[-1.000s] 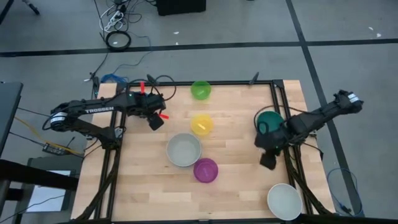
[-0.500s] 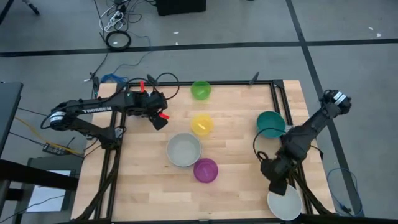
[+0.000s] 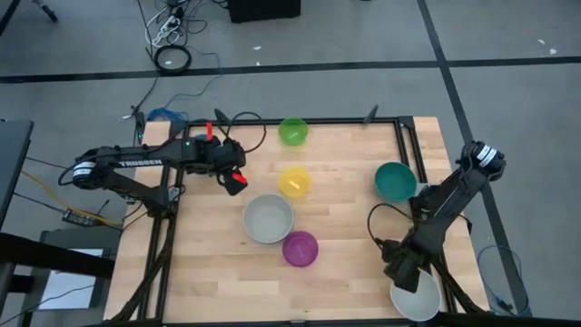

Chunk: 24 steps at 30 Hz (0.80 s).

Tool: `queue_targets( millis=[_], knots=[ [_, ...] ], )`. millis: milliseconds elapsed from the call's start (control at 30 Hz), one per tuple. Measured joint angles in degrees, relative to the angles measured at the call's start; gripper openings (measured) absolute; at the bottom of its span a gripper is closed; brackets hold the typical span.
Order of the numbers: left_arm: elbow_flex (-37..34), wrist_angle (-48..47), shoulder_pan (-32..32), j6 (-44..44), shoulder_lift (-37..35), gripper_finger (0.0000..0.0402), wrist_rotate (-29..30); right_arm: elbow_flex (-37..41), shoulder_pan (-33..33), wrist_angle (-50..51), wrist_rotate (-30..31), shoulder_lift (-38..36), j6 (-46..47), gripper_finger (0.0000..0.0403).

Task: Nest bowls inside each other
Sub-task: Stack the white bowl on top of the gray bowl

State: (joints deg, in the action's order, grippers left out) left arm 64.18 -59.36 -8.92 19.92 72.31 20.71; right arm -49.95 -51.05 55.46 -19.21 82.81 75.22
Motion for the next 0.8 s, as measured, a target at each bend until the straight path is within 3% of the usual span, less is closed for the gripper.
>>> queue_targets(
  millis=[167, 367, 533, 800],
  knots=[
    [0.0, -0.1, 0.7, 0.2, 0.0, 0.0209, 0.0, 0.0, 0.7, -0.1, 0.5, 1.5, -3.4, 0.0126],
    [0.0, -0.1, 0.7, 0.3, 0.0, 0.0209, 0.0, 0.0, 3.1, -0.4, 1.8, 1.4, -7.3, 0.0013],
    [0.0, -0.1, 0.7, 0.5, 0.0, 0.0209, 0.1, -0.3, 7.4, -0.4, 6.7, 1.2, -12.1, 0.0004],
    [1.3, -3.1, 0.7, 2.9, -0.1, 0.0209, 2.8, -6.6, 19.5, -0.2, 22.9, 1.4, -27.9, 0.0001]
  ],
)
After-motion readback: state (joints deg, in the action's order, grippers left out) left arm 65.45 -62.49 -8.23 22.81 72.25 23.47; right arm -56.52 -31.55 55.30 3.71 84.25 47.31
